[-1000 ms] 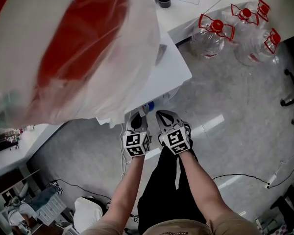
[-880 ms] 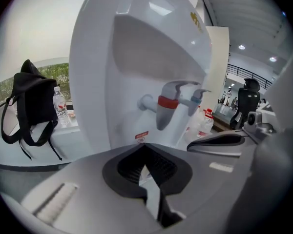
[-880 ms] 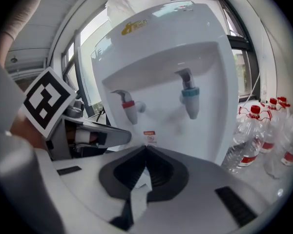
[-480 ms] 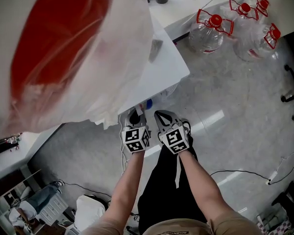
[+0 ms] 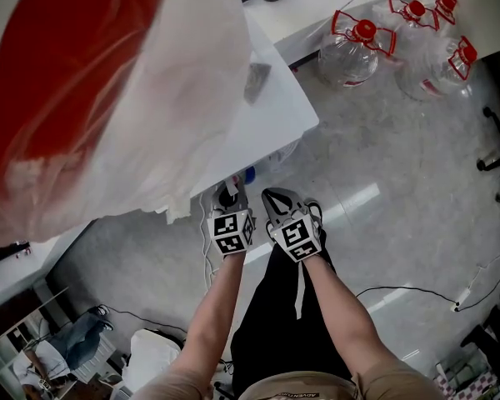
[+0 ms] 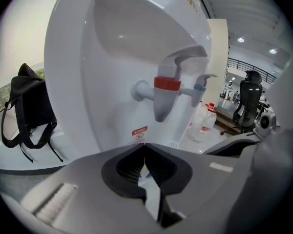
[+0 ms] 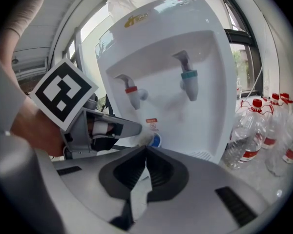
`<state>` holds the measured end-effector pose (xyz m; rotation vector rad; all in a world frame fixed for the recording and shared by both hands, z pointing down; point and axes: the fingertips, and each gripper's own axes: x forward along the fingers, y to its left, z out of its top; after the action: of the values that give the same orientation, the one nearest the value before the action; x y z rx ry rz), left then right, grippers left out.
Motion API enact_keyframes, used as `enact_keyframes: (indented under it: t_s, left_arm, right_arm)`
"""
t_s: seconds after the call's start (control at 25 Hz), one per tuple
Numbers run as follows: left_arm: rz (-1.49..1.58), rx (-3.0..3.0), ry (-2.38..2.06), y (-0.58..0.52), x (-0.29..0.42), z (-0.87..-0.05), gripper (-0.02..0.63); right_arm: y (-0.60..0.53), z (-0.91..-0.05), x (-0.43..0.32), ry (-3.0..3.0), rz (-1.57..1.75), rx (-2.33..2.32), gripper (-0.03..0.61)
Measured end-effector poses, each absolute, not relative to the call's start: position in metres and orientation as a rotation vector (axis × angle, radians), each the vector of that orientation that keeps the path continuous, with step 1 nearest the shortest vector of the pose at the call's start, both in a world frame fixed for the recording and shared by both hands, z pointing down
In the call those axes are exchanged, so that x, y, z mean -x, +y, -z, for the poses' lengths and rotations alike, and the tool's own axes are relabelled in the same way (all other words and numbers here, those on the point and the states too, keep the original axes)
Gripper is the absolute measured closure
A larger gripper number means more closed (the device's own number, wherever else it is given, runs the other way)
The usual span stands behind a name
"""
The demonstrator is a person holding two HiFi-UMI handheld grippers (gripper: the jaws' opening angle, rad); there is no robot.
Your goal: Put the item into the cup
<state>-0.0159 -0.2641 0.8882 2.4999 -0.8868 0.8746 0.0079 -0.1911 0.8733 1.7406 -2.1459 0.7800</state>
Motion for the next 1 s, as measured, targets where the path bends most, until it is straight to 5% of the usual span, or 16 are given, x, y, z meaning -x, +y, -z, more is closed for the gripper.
enact_keyframes:
  t_s: [0.64,1.0]
  left_arm:
    - [-0.895,-2.494,-0.841,-0.245,0.023,-0.883,0.604]
    - [-0.947,-2.453,-0.74,-0.184,0.053,-0.829,0.606]
  right_arm:
    - [-0.185,-0.859,-0.005,-2.168,-0.786,-1.745,0.567]
    - [-0.176,-0.784,-0.003,-2.234,-0.62,-1.605,0.568]
